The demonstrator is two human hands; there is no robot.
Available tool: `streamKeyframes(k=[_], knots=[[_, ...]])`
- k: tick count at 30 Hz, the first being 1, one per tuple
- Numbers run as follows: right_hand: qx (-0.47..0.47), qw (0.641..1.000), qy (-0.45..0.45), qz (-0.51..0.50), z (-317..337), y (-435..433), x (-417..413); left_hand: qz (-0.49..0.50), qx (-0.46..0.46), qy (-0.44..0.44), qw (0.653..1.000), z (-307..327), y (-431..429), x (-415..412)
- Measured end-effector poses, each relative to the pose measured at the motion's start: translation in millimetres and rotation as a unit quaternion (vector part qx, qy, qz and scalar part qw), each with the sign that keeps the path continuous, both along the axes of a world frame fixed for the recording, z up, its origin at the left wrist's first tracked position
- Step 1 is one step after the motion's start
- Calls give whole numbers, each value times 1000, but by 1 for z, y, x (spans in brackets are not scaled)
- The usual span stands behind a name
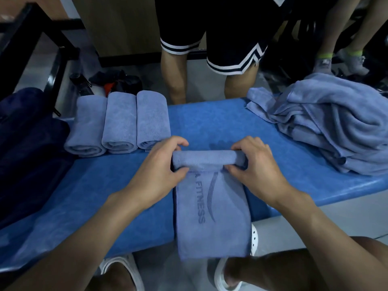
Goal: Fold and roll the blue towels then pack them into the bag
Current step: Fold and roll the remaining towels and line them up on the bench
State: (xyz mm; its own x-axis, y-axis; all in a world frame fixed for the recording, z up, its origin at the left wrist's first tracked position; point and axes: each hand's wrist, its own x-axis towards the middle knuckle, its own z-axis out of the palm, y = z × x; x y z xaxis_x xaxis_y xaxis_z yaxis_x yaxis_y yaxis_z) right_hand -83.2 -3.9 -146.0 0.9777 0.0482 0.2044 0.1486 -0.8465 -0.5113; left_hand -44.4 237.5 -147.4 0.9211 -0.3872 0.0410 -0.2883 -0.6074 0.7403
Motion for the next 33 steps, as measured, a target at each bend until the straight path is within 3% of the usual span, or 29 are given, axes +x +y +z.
streamKeyframes(k=[3, 6, 12, 17, 25, 29, 33], knots=[[-52, 997, -53, 4, -2, 2, 3, -19, 30, -99, 994, -3, -2, -1], [-68, 997, -34, 26, -1, -1, -3, -63, 58, -130, 988, -2, 3, -4], [-33, 996, 53, 63, 1, -8, -20, -101, 42, -71, 991, 2, 10, -15], [-11, 997, 56, 57, -2, -9, -28, -110, -21, -2, 994, 1, 8, -20], [-34, 987, 147, 58, 2, -20, -27, -113, 142, 25, 983, -2, 12, -14], [-5, 983, 175, 59, 2, -20, -24, -100, 119, 57, 986, 4, 10, -14], [42, 987, 145, 46, -3, -16, -21, -59, 34, 75, 995, 6, 7, -16]])
